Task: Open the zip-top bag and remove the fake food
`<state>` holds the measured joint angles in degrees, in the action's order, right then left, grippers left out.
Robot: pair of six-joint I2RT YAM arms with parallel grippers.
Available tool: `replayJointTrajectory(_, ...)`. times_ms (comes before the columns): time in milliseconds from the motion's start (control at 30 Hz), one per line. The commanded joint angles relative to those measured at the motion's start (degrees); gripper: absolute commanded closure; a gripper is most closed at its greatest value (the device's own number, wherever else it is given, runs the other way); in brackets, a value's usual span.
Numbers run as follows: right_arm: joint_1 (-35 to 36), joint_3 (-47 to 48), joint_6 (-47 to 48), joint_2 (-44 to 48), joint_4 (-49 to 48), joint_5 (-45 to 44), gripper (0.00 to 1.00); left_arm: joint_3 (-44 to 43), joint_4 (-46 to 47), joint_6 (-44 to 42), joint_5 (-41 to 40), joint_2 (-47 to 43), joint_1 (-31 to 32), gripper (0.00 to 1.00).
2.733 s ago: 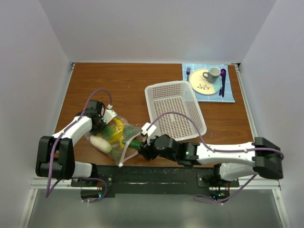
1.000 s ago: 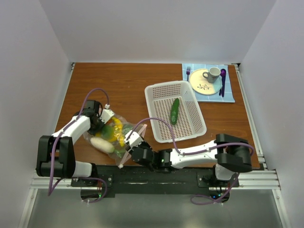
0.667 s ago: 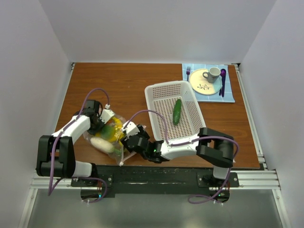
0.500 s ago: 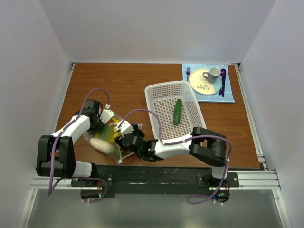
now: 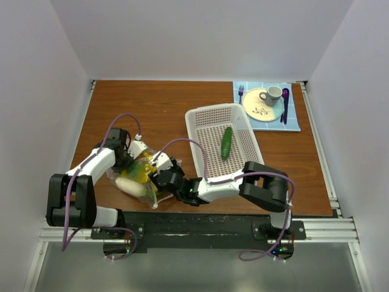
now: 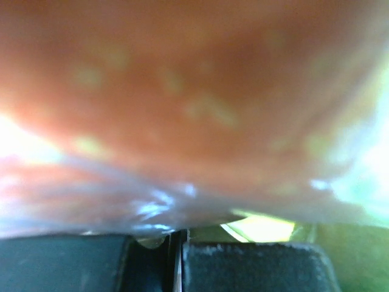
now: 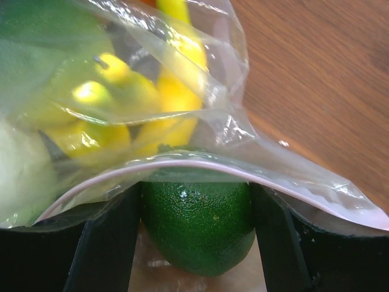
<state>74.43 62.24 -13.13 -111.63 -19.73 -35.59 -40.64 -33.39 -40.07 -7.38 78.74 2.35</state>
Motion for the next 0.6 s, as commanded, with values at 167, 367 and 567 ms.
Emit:
replayJointTrajectory(167, -0.17, -9.40, -3.66, 15.79, 5.13, 4.82, 0.81, 2.15, -1.59, -0.88, 1.84, 0.10, -1.21, 1.00)
replayJointTrajectory(367, -0.17, -12.92, -3.49, 31.45, 12.25, 3.61, 0.84, 2.32, -0.98, -0.53, 1.40, 1.06, -1.21, 1.00)
replayJointTrajectory(567, -2.97, -17.76, -3.83, 47.99, 16.02, -6.23, 0.82, 1.53, -1.24, 0.26, 2.01, 1.42, -1.21, 1.00)
